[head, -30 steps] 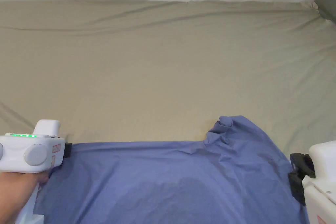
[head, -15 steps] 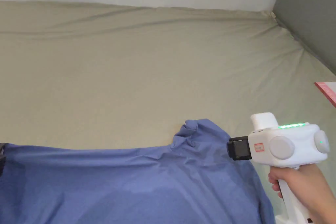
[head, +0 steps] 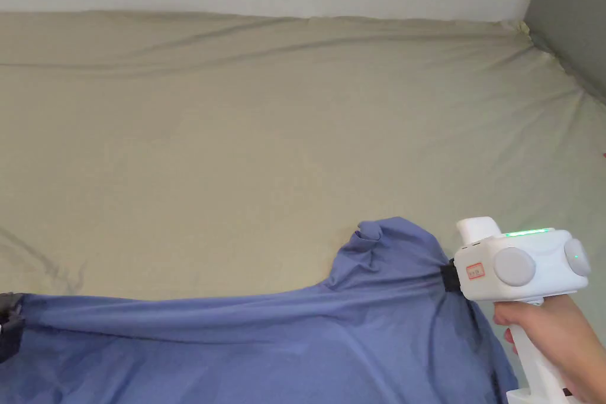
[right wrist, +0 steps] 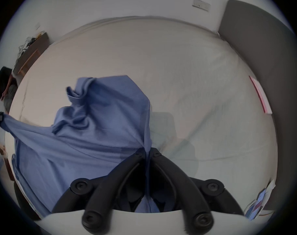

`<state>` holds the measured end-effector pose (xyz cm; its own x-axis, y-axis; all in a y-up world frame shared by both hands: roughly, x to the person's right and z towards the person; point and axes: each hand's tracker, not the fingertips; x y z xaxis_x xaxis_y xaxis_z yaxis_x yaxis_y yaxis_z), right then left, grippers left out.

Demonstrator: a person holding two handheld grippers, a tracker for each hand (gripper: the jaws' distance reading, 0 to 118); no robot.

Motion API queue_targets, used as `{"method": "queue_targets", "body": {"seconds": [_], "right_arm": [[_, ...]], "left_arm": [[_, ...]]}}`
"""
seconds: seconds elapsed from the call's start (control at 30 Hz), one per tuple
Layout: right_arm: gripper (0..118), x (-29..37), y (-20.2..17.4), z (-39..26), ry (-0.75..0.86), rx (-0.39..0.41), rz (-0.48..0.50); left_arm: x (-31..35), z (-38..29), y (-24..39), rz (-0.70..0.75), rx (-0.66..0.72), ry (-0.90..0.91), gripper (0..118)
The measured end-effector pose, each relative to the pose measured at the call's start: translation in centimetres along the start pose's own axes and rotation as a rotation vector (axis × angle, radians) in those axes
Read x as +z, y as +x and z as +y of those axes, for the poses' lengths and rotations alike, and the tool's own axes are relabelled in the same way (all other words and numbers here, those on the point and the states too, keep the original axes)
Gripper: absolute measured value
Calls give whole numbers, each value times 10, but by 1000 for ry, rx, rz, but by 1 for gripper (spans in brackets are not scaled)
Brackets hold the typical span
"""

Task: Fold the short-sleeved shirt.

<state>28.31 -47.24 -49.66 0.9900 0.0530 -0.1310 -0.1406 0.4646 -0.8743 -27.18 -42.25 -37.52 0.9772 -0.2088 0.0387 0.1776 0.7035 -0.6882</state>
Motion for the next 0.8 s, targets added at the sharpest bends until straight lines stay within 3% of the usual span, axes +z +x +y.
{"method": "queue_targets", "body": {"seconds": [0.23, 0.43, 0.8], "right_arm": [[6, 102, -10, -6, 91, 27, 29], [6, 170, -12, -41, 47, 92, 54], [6, 196, -19, -154, -140, 167, 97]], "left_arm": [[45, 6, -5, 6, 2, 46, 1], [88, -11, -13, 4, 1, 42, 1], [119, -95, -11, -58, -79, -138, 1]]}}
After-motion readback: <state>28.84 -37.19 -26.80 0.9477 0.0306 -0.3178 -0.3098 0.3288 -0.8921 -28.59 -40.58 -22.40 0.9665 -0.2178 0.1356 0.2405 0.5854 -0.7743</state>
